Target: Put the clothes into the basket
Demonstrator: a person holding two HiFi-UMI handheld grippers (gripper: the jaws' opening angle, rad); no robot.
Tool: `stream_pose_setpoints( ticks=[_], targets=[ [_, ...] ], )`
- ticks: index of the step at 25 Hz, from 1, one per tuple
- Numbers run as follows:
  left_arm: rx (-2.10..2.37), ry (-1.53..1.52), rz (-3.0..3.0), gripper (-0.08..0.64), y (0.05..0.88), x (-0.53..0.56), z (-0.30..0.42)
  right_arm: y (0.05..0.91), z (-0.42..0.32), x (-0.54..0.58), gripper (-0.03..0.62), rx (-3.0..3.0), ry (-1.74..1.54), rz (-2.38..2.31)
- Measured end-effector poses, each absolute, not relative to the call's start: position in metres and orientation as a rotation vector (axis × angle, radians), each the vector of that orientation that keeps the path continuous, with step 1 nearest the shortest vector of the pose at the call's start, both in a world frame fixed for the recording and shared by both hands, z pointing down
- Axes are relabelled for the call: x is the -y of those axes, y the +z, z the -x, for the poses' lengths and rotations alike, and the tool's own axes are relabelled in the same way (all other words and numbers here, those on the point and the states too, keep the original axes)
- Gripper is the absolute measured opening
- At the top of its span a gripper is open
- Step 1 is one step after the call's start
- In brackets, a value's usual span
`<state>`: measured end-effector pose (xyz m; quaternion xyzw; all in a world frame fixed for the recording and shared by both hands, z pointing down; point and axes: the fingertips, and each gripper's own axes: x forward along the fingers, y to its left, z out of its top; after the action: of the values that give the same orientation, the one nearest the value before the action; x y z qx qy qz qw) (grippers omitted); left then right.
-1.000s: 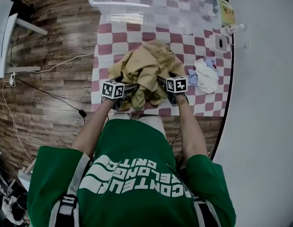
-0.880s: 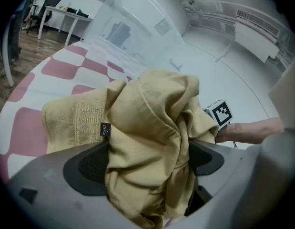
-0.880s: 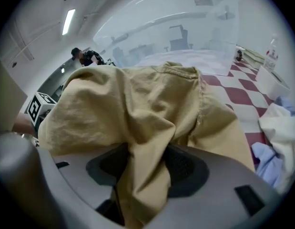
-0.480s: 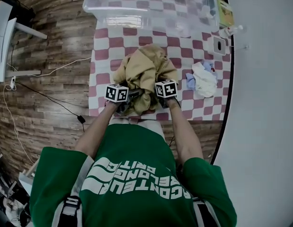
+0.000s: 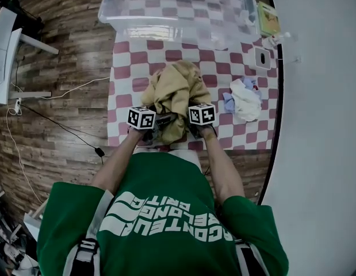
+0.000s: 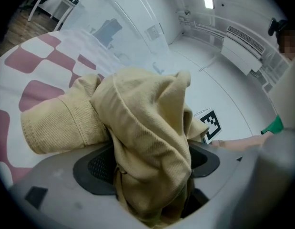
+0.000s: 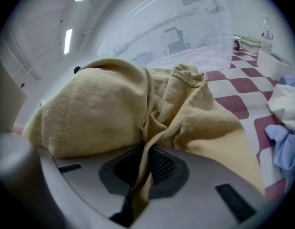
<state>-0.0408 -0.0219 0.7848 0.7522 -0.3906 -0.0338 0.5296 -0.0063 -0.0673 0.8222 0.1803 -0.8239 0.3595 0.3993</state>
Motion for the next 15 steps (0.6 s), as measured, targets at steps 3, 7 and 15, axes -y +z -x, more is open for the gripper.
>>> stream_pose_setpoints(
  ticks=[3,7,15],
  targets=[
    [0.924,-0.09,-1.848,0.418,0.769,0.023,0.042,0.811,0.006,0.066,0.024,2.118,0.938,-0.488],
    [0.917,-0.103,-1.932,0.416,0.743,0.029,0.041,0.787,0.007,0.07,0.023,2.199,0.96,-0.543],
    [0.939,-0.169,-2.083,0.416,0.684,0.034,0.038,0.726,0.004,0.077,0.023,2.353,0.927,-0.652]
  ],
)
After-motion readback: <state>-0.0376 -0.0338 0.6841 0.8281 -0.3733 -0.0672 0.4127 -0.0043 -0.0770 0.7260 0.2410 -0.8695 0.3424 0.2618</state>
